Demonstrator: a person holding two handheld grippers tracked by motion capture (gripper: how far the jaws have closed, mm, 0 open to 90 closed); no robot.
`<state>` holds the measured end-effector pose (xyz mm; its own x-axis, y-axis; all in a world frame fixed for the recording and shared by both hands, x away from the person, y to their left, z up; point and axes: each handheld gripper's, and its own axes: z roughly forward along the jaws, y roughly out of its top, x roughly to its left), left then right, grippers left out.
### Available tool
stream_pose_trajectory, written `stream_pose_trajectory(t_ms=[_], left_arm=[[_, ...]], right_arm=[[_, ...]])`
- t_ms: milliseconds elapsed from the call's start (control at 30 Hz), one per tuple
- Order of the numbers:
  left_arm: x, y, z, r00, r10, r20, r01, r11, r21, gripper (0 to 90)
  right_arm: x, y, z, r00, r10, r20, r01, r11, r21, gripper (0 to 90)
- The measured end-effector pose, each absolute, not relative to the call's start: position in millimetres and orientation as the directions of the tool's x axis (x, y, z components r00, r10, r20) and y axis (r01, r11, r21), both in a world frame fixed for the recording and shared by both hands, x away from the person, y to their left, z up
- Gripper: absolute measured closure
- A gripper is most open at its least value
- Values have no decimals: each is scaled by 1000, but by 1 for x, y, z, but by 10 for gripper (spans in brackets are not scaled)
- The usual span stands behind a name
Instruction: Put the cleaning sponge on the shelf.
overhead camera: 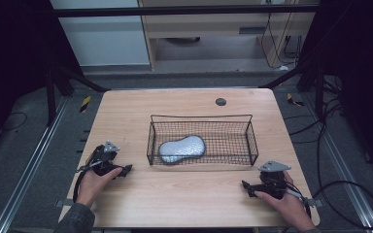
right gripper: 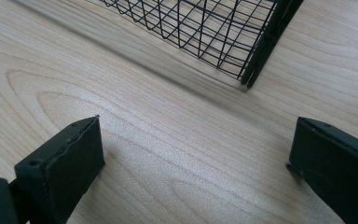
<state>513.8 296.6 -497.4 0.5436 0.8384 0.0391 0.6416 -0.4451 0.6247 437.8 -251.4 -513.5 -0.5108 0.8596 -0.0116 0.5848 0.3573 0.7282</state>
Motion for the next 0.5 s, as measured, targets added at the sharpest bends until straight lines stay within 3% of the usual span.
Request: stream_pose_trajectory(t_ms=[267, 500], left_arm=[[518, 304, -508, 496, 868, 21, 603, -361, 712, 0], [518, 304, -508, 496, 868, 21, 602, -362, 712, 0]], right_arm=[[438, -251, -514, -511, 860, -12, 584, 358, 728, 30], [438, -251, -514, -510, 860, -12, 586, 357, 728, 29]])
